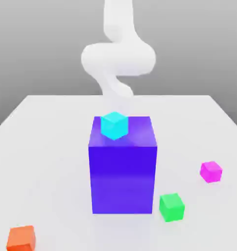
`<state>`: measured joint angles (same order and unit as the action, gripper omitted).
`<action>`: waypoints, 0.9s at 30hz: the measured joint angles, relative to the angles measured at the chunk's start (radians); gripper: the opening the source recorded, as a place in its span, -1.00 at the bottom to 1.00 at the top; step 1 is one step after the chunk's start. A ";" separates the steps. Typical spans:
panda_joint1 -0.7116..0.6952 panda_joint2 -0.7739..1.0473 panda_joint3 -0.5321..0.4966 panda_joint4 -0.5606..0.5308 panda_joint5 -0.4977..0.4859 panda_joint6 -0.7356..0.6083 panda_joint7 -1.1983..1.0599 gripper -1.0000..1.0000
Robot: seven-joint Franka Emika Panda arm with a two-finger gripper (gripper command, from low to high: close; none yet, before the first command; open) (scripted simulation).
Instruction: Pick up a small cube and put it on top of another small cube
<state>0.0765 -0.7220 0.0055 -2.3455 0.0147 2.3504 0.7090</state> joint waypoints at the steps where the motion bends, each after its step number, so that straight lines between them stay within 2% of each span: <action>1: 0.033 0.034 0.003 -0.020 0.006 0.022 -0.039 0.00; 9: 0.272 0.283 0.042 -0.165 0.046 0.183 -0.325 0.00; 18: 0.491 0.561 0.140 -0.327 0.061 0.363 -0.623 0.00; 21: 0.554 0.654 0.187 -0.382 0.035 0.423 -0.700 0.00; 24: 0.641 0.748 0.214 -0.436 -0.032 0.484 -0.747 0.00; 27: 0.664 0.854 0.166 -0.435 -0.117 0.562 -0.713 0.00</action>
<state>0.7403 0.1320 0.1715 -2.7805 -0.1019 2.9127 -0.0040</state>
